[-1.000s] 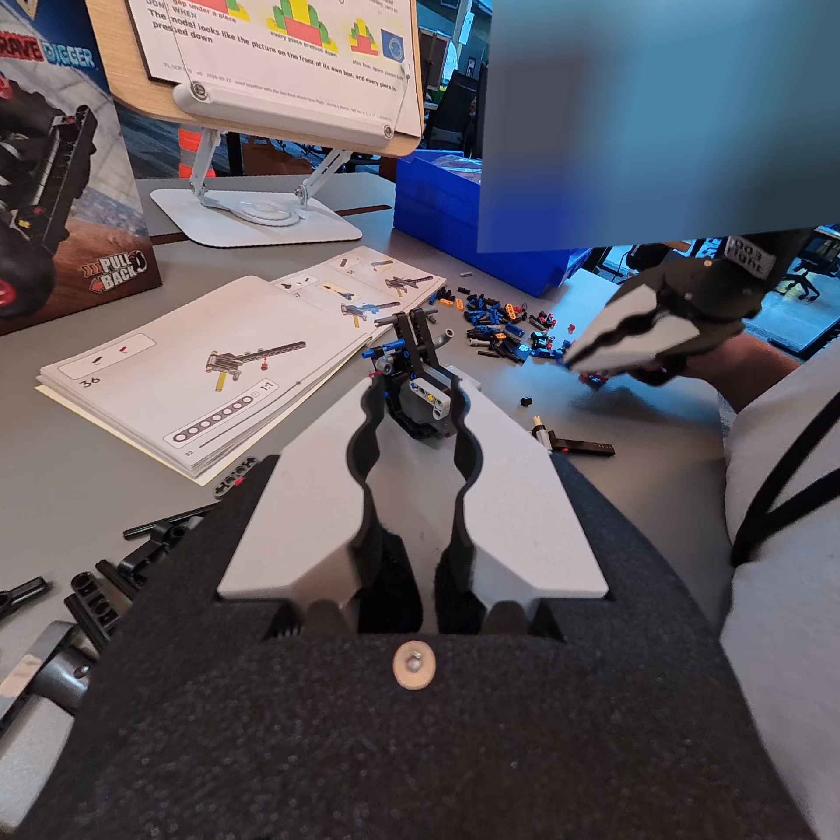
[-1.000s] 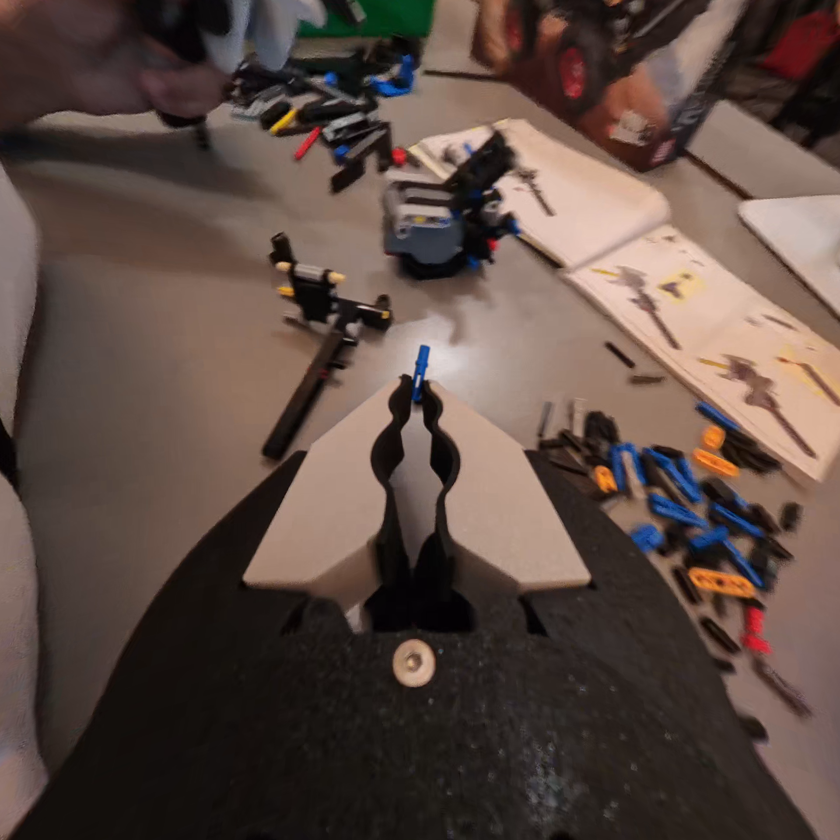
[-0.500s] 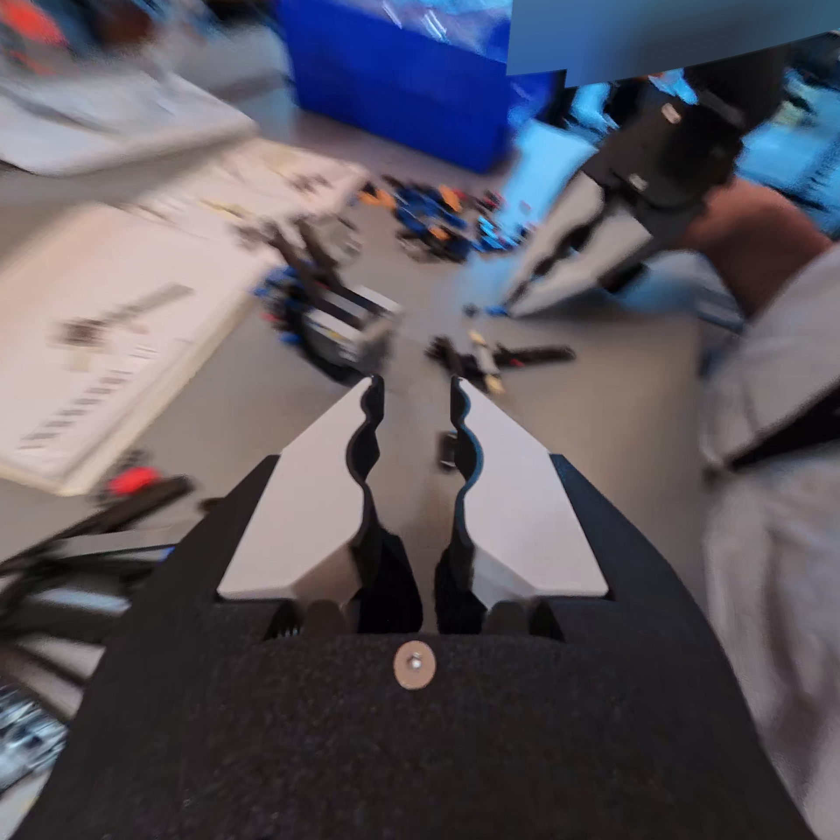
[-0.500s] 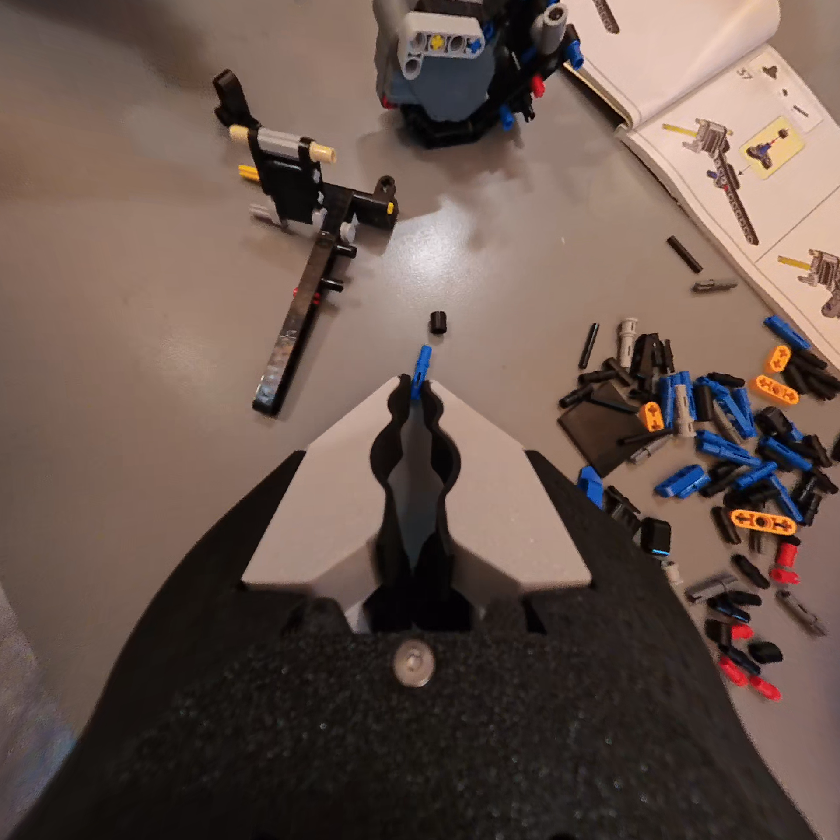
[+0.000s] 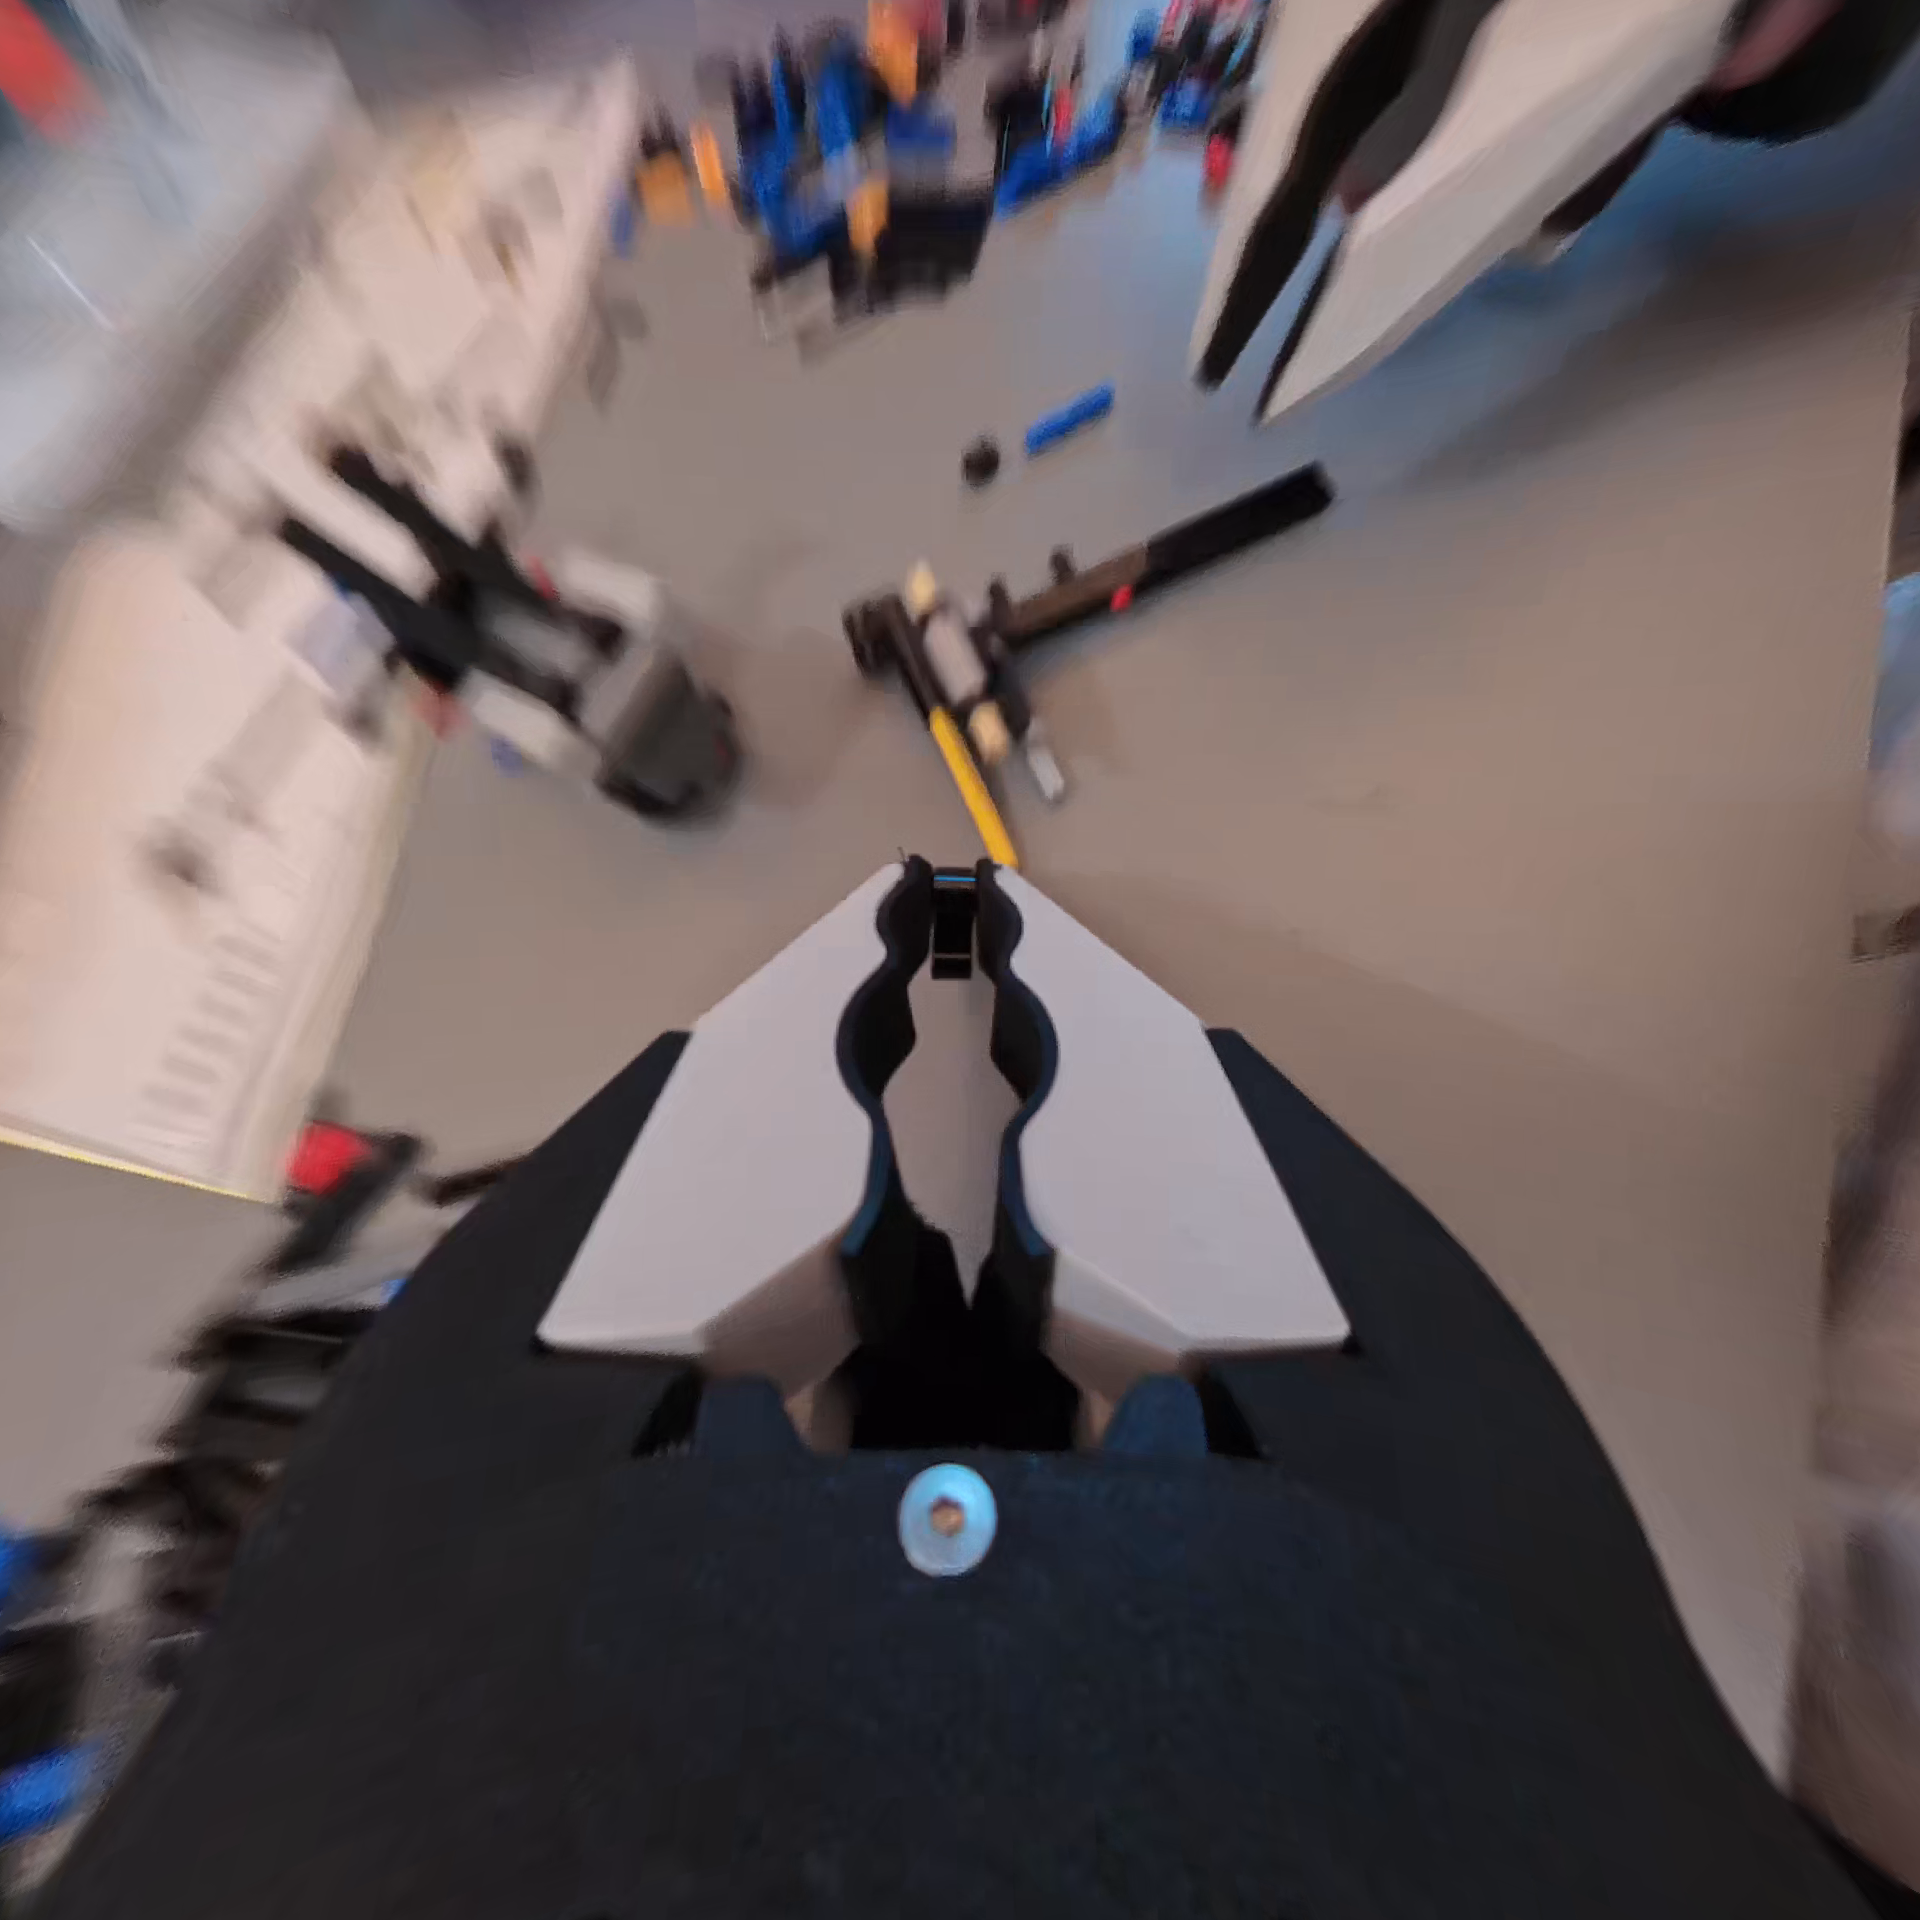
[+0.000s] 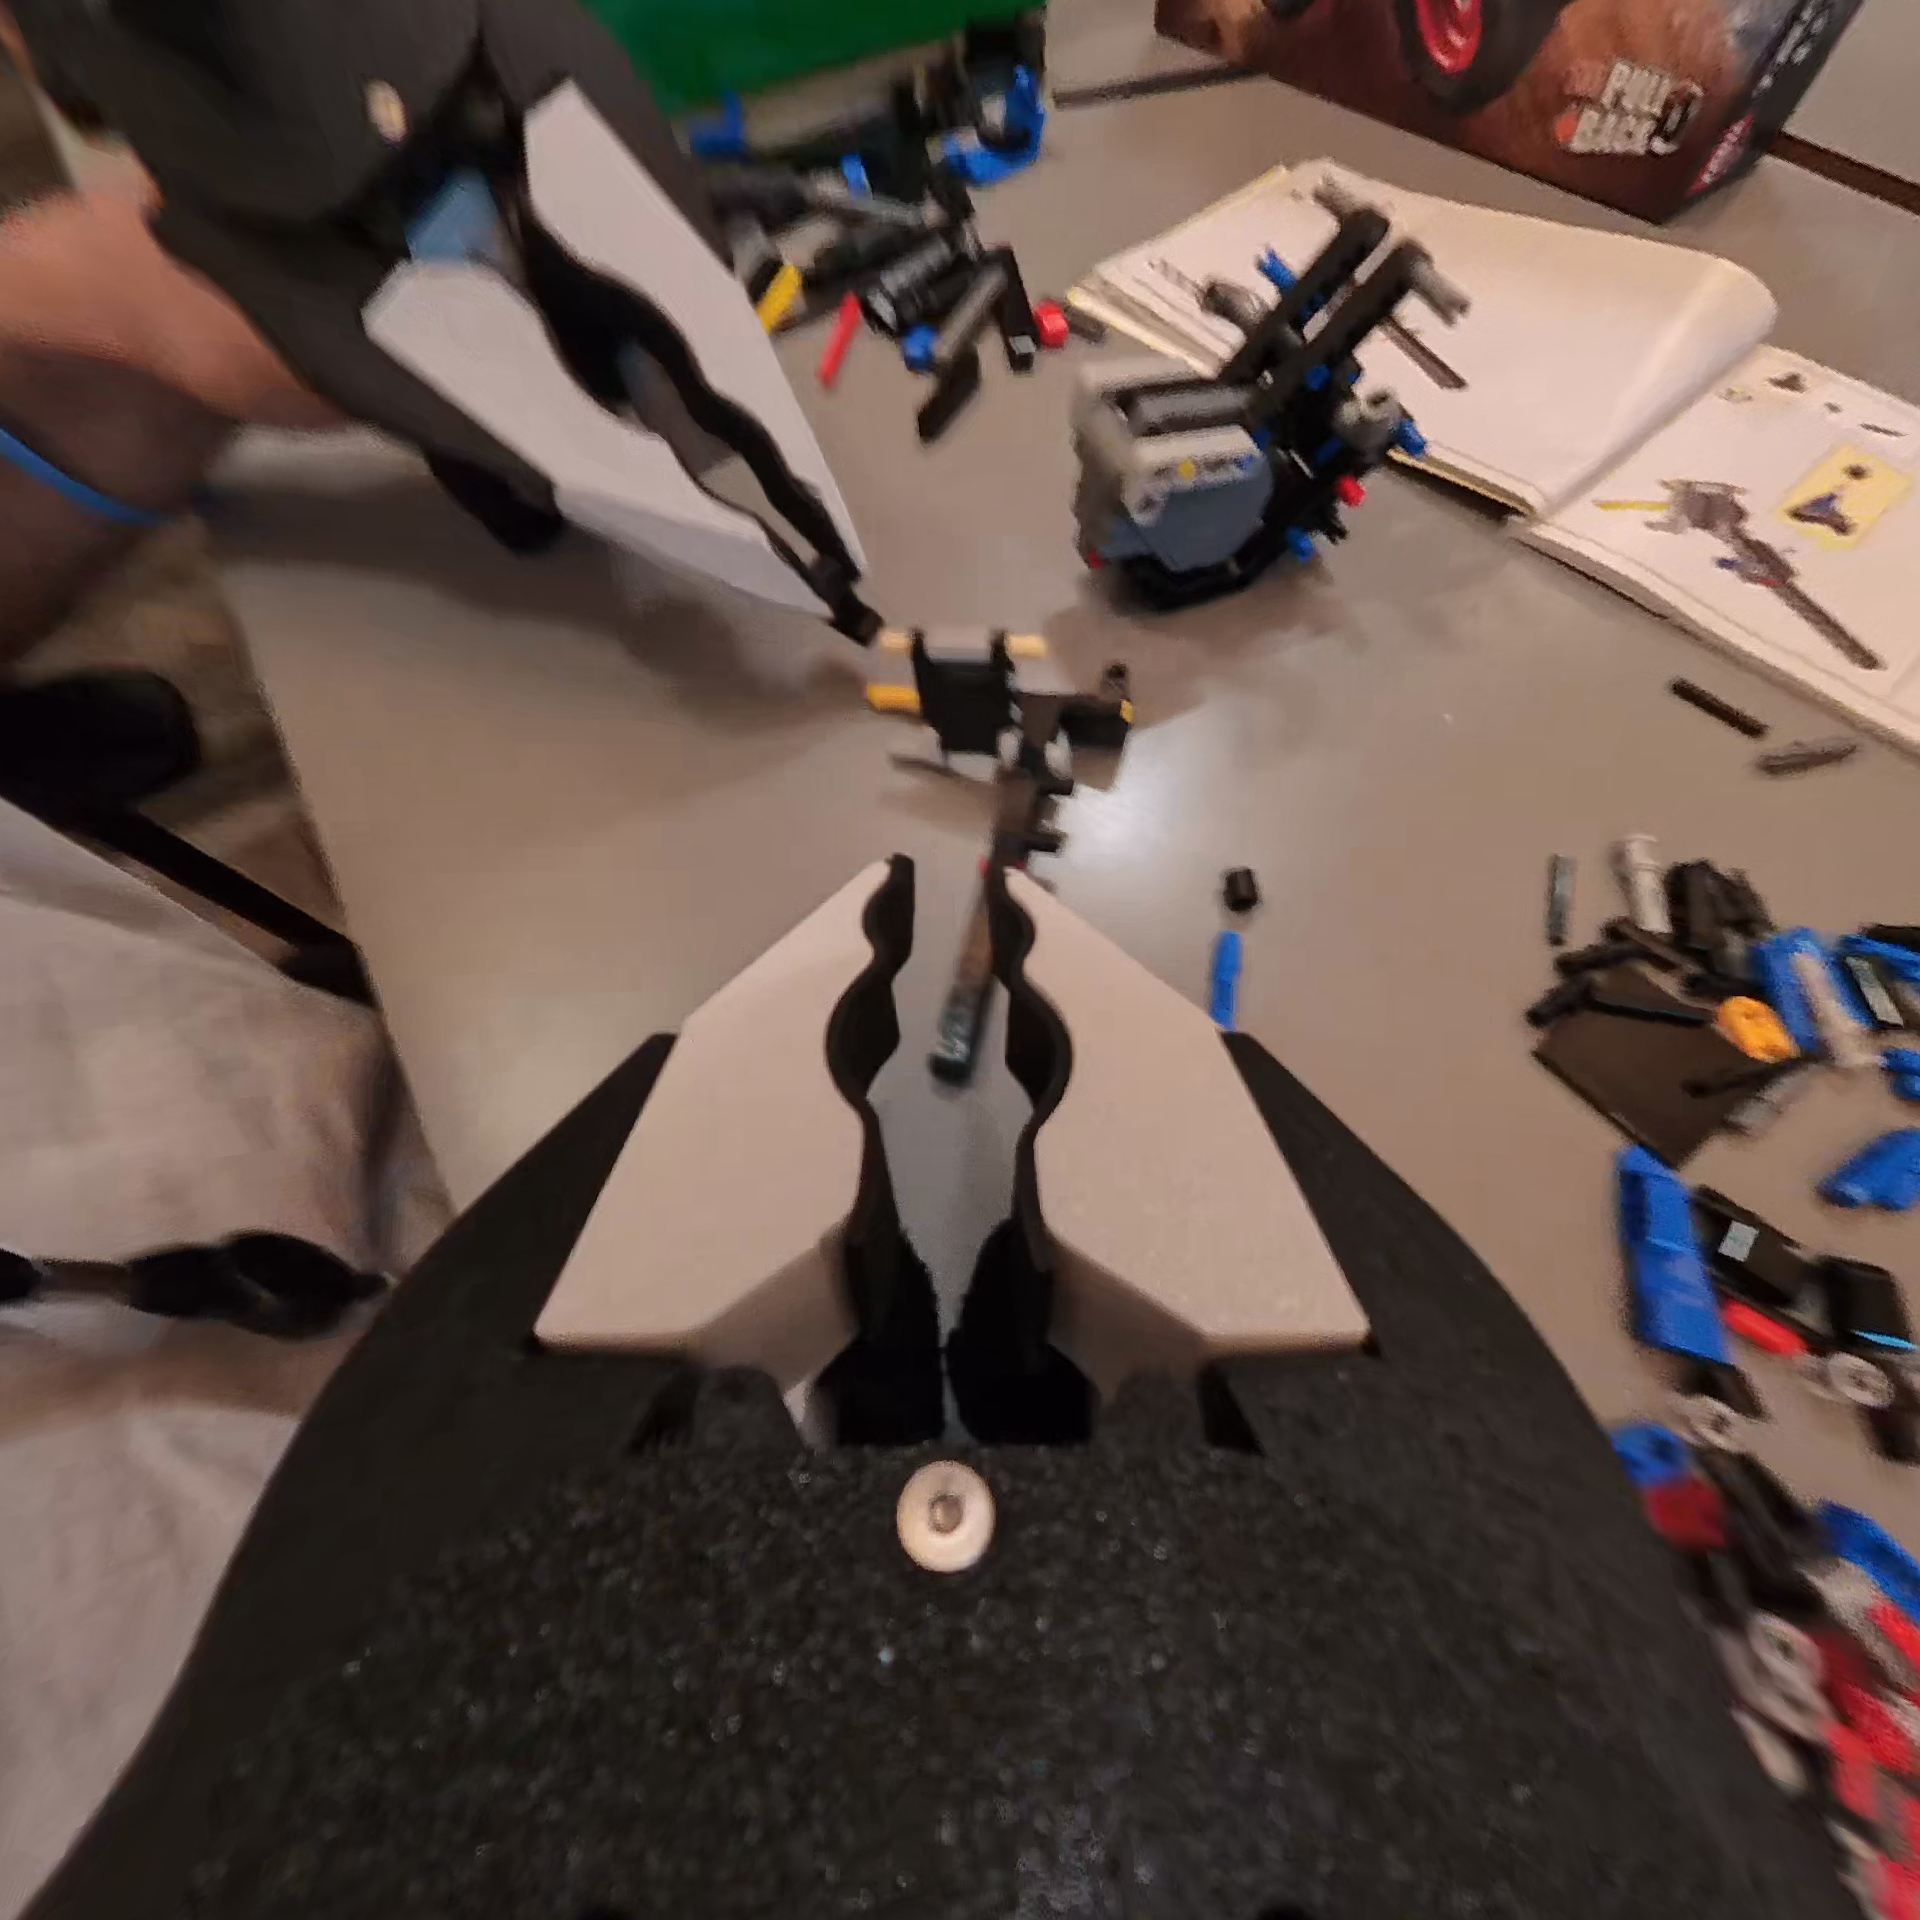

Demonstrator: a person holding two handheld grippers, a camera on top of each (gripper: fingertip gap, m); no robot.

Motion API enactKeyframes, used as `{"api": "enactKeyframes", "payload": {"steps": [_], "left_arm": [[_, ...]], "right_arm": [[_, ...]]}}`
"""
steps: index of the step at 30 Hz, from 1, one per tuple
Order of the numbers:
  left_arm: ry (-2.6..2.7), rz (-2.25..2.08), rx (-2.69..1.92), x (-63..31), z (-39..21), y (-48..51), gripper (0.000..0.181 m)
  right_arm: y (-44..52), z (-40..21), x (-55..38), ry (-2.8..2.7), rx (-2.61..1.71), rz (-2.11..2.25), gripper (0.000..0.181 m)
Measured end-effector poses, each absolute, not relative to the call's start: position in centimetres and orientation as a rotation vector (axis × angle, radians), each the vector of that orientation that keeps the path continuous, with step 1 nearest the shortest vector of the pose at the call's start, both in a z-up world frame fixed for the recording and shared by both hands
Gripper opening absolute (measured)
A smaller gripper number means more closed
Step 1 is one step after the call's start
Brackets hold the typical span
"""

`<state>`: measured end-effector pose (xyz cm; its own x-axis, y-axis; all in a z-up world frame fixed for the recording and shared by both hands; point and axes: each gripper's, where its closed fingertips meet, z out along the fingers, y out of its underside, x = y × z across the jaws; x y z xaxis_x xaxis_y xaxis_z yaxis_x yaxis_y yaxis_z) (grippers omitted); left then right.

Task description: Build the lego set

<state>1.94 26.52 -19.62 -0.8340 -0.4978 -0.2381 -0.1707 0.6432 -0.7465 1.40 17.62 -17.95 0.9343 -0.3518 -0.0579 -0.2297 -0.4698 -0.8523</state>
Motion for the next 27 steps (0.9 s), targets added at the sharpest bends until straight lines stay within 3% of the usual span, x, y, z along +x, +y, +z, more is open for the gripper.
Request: {"api": "enactKeyframes", "payload": {"steps": [2, 6, 9, 11, 17, 27], "left_arm": [[2.274, -1.051, -0.300, 1.1, -16.9, 25.5, 0.006], [1.881, -1.082, 0.172, -2.3, -11.3, 22.6, 0.006], [1.852, -1.063, 0.283, -3.5, -11.1, 21.4, 0.006], [1.841, -1.087, 0.314, -3.9, -11.0, 20.9, 0.006], [1.821, -1.088, 0.321, -4.0, -10.9, 20.4, 0.006], [1.840, -1.148, 0.239, -3.7, -10.8, 20.4, 0.006]], "right_arm": [[19.0, -16.5, 0.5, 0.434, -1.959, -0.022, 0.016], [20.8, -12.5, -1.2, 0.416, -1.687, 0.396, 0.039], [21.4, -11.0, -3.3, 0.305, -1.626, 0.620, 0.033], [21.5, -11.0, -3.6, 0.261, -1.632, 0.597, 0.020], [21.5, -11.6, -3.5, 0.258, -1.622, 0.581, 0.007], [21.6, -11.9, -3.5, 0.287, -1.591, 0.576, 0.007]]}}
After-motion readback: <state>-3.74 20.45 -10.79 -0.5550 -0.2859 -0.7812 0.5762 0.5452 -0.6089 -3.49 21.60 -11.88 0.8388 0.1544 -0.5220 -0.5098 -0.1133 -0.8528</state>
